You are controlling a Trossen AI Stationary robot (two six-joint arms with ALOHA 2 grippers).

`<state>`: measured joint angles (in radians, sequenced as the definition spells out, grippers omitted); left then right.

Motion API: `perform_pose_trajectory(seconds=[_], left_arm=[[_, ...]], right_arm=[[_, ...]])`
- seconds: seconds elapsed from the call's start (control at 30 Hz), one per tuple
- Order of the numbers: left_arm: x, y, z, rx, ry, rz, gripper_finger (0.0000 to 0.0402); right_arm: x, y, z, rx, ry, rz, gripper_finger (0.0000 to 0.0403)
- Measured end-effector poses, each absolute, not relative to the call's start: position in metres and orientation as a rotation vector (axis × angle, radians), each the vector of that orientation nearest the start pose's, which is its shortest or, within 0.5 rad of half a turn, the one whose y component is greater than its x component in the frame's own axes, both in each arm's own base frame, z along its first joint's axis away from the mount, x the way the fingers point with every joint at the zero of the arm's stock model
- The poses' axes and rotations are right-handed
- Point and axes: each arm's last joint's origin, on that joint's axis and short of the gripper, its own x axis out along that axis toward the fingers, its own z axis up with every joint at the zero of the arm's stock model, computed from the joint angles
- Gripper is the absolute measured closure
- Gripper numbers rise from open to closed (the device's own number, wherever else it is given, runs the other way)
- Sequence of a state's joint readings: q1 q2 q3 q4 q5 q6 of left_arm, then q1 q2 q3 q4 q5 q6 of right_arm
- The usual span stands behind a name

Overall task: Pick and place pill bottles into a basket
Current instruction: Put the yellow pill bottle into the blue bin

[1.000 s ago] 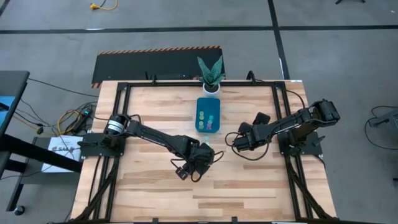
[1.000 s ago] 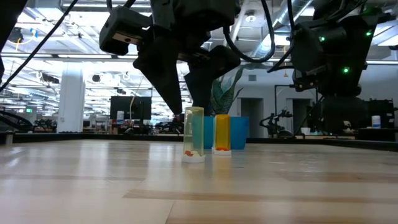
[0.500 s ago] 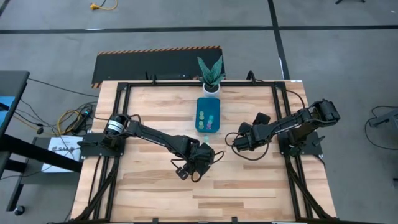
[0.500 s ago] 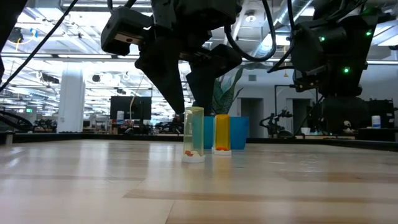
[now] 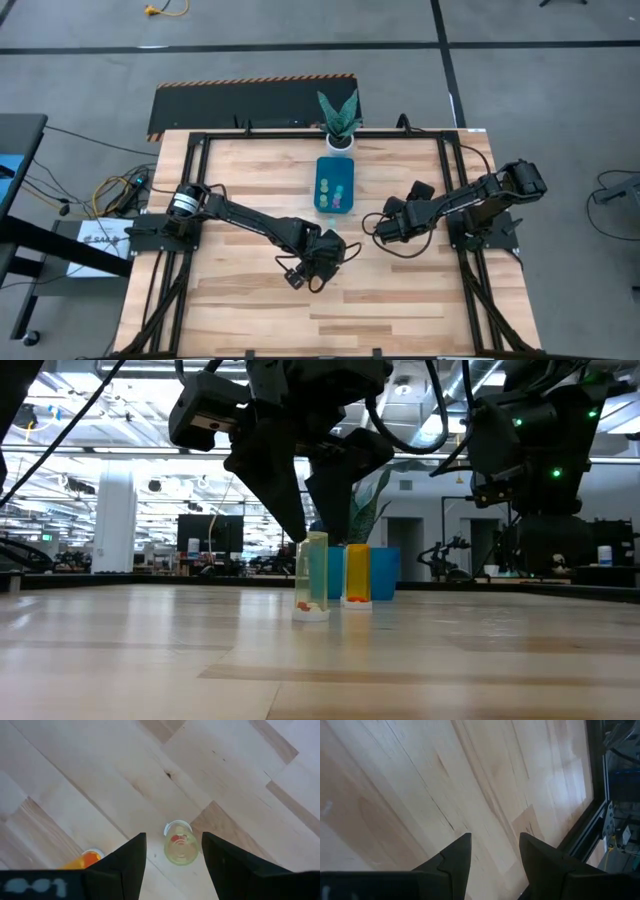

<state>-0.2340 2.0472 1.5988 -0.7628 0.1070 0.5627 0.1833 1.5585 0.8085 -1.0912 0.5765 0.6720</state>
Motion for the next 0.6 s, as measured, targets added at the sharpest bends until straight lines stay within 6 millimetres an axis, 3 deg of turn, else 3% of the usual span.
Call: perform_pose_trajectory(seconds=[0.6], left_arm=[[0.4082,-0.1009,0.1914,0.552,1.101,-0.648,0.022]], right_arm=[[0.212,0.0233,0.1555,-0.185,1.488,-0.804,0.0244]])
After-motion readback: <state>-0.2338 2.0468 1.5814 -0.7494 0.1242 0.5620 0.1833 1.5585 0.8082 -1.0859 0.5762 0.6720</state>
